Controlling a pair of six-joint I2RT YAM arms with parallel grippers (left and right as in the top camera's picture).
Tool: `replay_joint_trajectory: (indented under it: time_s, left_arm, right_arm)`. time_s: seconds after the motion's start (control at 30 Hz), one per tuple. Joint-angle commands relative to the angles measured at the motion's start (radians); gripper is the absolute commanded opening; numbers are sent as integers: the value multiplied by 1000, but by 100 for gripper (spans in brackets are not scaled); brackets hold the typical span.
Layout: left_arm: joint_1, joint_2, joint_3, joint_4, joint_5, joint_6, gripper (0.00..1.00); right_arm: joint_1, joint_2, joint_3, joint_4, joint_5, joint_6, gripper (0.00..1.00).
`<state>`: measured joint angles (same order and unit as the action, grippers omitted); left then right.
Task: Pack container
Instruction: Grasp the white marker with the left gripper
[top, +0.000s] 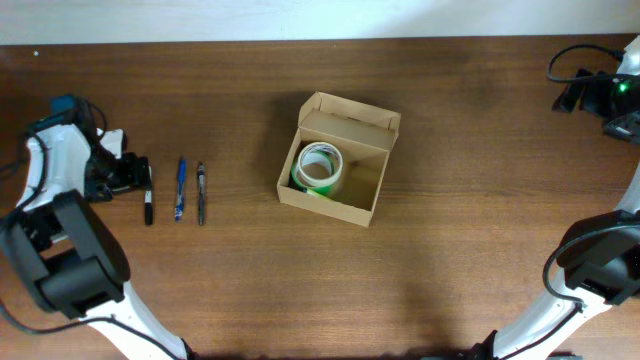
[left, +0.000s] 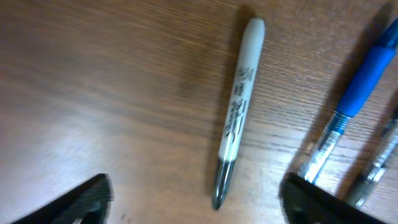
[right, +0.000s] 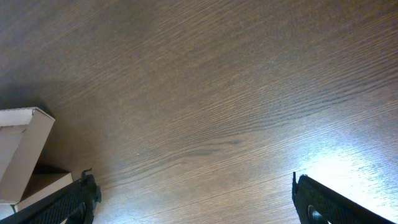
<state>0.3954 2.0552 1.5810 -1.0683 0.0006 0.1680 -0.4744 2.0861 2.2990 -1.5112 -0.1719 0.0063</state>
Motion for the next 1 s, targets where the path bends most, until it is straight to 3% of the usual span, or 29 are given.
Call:
replay_joint_trajectory:
  time_s: [0.0,0.7,0.77,0.97]
  left_arm:
    - [-34,54,-3,13,18,31,81]
    - [-98,145,-3,31,-46,24,79]
    - [-98,145,-3,33,-46,24,74]
    - [-98,145,-3,37,-46,2,27]
  right_arm:
    - [3,-2,-5,0,-12,10,99]
    - [3,-2,-5,0,-12,10,99]
    - [3,-2,-5,0,-12,10,99]
    - [3,-2,-5,0,-12,10,99]
